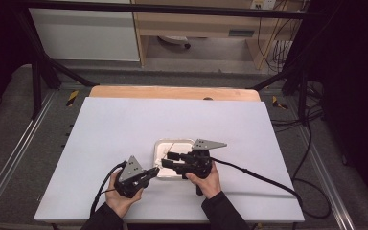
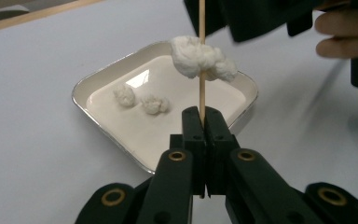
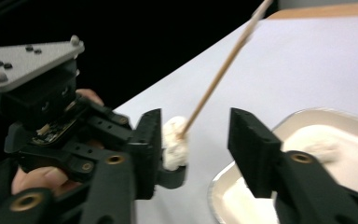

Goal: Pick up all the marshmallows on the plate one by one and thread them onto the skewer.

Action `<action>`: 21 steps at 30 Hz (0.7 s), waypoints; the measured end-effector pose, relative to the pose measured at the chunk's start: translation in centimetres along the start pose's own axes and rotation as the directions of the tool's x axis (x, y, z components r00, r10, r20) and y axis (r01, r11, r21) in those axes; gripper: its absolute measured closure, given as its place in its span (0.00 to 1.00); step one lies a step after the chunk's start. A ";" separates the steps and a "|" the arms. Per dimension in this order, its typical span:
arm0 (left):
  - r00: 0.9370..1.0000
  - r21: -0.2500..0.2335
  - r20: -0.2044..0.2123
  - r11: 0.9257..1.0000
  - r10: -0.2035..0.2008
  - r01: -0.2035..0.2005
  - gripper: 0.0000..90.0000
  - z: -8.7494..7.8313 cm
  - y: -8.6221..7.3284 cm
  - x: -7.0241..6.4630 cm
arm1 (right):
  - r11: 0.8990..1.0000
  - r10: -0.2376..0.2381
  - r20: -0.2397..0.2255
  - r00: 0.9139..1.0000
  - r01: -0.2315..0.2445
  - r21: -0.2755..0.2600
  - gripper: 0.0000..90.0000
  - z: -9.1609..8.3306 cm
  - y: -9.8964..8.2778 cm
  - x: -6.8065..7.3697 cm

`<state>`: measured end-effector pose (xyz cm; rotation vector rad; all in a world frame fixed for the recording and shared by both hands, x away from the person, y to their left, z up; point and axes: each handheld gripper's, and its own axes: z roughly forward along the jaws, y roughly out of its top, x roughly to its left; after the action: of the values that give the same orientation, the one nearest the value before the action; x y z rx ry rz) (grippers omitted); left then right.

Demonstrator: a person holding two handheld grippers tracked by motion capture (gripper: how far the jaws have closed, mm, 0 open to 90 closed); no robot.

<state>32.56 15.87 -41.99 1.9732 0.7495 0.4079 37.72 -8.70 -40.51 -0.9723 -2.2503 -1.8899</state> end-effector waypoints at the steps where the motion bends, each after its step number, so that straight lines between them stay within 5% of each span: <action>1: 1.000 0.002 -0.001 1.000 0.000 0.000 0.99 0.0 0.0 0.1 | 1.000 -0.008 0.020 1.000 0.008 -0.005 0.53 -0.3 0.2 -0.1; 9: 1.000 0.032 -0.014 0.999 -0.025 0.026 0.99 -0.6 -0.4 1.1 | 0.994 -0.092 0.196 0.976 0.076 0.084 0.18 -0.4 0.9 -1.7; 16: 0.998 0.050 -0.016 0.997 -0.055 0.056 0.99 -1.0 -1.0 2.1 | 0.986 -0.113 0.258 0.959 0.077 0.146 0.14 0.8 0.8 -3.0; 21: 0.998 0.047 -0.025 0.997 -0.063 0.064 0.99 -1.4 -1.1 2.5 | 0.965 -0.182 0.268 0.946 0.120 0.233 0.18 2.4 0.7 -3.2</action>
<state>33.29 18.84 -42.36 1.9862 0.8418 0.3789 41.42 -7.90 -41.86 -1.1318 -2.6991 -1.5971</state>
